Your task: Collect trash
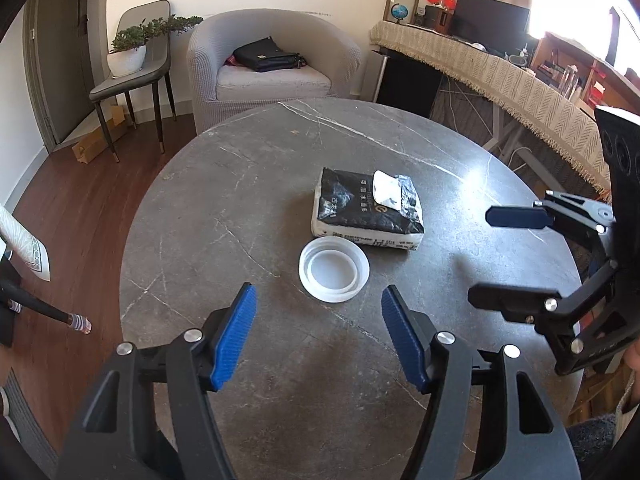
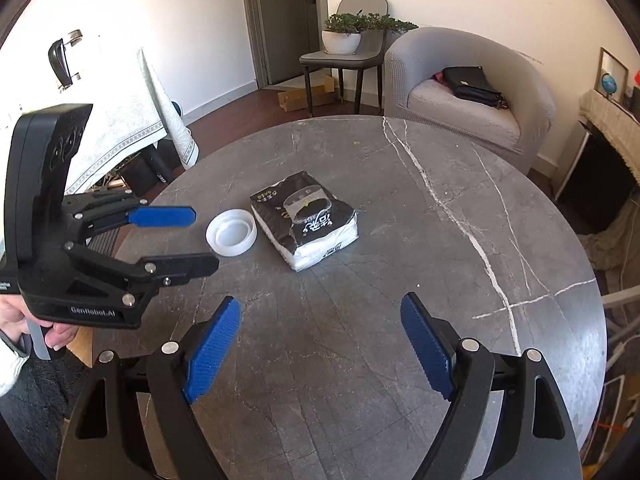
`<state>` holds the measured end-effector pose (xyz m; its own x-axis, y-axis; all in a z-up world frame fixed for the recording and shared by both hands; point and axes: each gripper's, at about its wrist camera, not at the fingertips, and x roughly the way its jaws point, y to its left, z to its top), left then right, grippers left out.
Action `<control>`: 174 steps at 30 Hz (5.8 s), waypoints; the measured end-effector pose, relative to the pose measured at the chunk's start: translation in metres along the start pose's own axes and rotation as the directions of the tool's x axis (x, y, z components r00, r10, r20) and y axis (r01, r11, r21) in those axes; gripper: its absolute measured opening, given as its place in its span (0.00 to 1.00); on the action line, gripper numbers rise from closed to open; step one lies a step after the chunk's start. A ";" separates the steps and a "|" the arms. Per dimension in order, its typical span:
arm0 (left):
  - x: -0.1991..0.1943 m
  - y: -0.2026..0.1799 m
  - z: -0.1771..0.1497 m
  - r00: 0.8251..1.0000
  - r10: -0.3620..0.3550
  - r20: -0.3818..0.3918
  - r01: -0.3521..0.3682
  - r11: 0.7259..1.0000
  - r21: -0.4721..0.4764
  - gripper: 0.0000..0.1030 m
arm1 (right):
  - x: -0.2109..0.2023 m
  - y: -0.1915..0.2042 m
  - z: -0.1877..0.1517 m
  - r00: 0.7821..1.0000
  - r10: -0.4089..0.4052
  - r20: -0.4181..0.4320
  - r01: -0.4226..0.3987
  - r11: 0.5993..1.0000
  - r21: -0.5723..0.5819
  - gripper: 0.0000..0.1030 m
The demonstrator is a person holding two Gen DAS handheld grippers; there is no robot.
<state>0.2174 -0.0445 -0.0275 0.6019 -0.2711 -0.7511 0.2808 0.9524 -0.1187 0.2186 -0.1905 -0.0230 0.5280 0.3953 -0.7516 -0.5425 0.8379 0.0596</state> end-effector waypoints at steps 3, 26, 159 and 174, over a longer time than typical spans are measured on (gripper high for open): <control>0.004 -0.005 0.000 1.000 0.013 -0.004 -0.013 1.000 0.018 0.63 | 0.001 -0.007 0.005 1.000 0.020 -0.010 -0.020 0.999 -0.039 0.81; -0.011 0.034 0.010 0.997 0.004 0.077 0.008 0.988 -0.153 0.41 | 0.064 0.010 0.058 0.993 0.064 -0.104 -0.086 0.970 -0.227 0.81; -0.154 0.114 -0.100 0.975 0.207 0.079 -0.177 0.942 -0.286 0.51 | -0.018 0.188 0.000 0.988 0.103 0.114 -0.095 0.993 -0.076 0.58; -0.142 0.061 -0.130 0.940 0.339 0.042 -0.325 0.925 -0.197 0.94 | -0.079 0.090 -0.049 0.973 -0.176 0.152 0.158 0.980 0.121 0.96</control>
<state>0.0526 0.0704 -0.0125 0.6920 0.0624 -0.7192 -0.0829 0.9965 0.0066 0.0961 -0.1650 0.0097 0.7085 0.2944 -0.6413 -0.3690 0.9292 0.0188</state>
